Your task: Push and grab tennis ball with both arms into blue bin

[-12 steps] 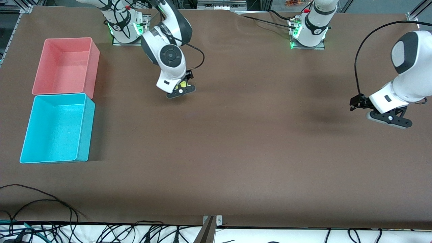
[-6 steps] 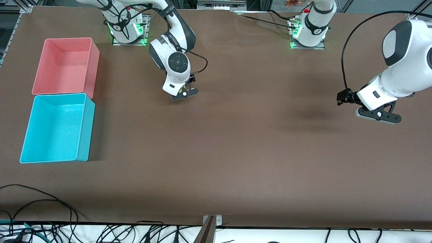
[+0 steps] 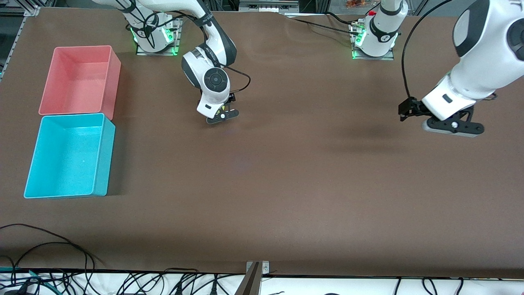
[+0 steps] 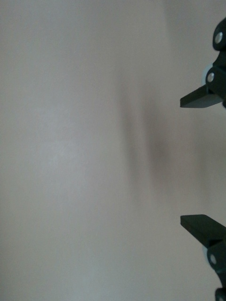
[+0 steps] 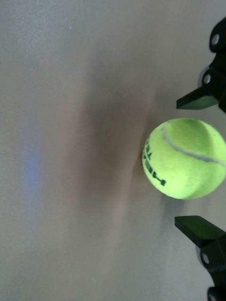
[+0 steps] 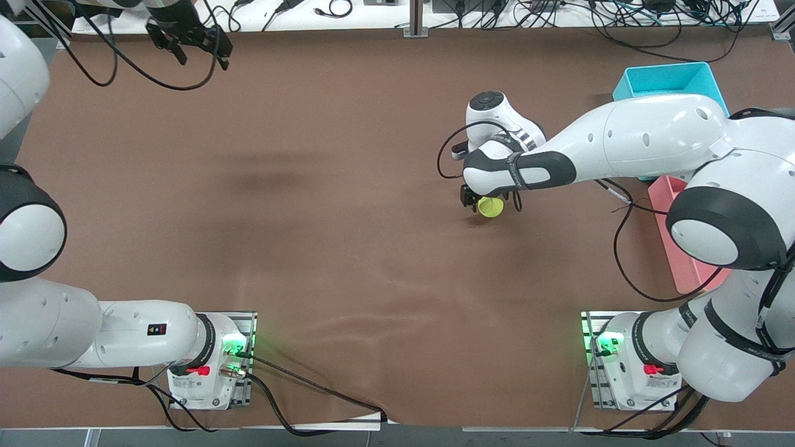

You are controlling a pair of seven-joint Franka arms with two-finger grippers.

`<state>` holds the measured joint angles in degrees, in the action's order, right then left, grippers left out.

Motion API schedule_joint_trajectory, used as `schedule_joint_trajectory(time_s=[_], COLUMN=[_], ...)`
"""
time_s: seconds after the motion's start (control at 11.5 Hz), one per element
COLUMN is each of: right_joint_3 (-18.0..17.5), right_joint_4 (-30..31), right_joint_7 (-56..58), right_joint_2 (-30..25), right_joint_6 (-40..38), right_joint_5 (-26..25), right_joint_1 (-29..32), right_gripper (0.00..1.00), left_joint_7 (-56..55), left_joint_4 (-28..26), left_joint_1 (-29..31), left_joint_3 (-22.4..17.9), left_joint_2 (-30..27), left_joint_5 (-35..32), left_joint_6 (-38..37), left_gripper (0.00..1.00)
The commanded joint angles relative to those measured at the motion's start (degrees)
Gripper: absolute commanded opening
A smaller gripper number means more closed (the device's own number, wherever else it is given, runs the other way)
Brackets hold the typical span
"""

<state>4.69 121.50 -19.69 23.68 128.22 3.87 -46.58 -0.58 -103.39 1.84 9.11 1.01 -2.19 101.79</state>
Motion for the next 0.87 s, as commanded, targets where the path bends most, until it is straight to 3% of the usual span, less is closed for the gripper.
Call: schedule_joint_trajectory(time_s=[0.0, 0.17, 0.35, 0.43, 0.61, 0.78], right_joint_3=[0.3, 0.3, 0.5, 0.9, 1.4, 3.7], right_joint_4=[0.4, 0.4, 0.0, -0.2, -2.2, -9.5], right_joint_7=[-0.3, -0.3, -0.3, -0.3, 0.0, 0.5], right_joint_2=[0.4, 1.2, 1.1, 0.9, 0.0, -0.7], right_joint_6=[2.5, 2.8, 2.6, 2.5, 1.5, -7.0], right_joint_5=[-0.5, -0.4, -0.4, -0.4, -0.4, -0.4], right_joint_1=[-0.4, -0.4, -0.3, -0.3, -0.3, -0.2], right_gripper=[0.96, 0.56, 0.31, 0.24, 0.23, 0.23], left_joint_7=[0.7, 0.3, -0.2, 0.1, 0.4, 0.4], left_joint_4=[2.6, 4.3, 6.3, 7.1, 7.6, 10.0], left_joint_1=[-6.0, -7.7, -8.4, -8.0, -6.7, -2.6], left_joint_3=[-8.4, -9.5, -9.4, -8.8, -7.4, -3.1], left_joint_2=[-2.3, -2.4, -2.1, -2.0, -1.9, -1.3], left_joint_5=[1.2, 1.1, 1.2, 1.2, 0.8, 0.6], left_joint_6=[-2.0, -2.1, -2.1, -2.1, -2.5, -3.9], left_gripper=[1.0, 1.0, 1.0, 1.0, 1.0, 1.0])
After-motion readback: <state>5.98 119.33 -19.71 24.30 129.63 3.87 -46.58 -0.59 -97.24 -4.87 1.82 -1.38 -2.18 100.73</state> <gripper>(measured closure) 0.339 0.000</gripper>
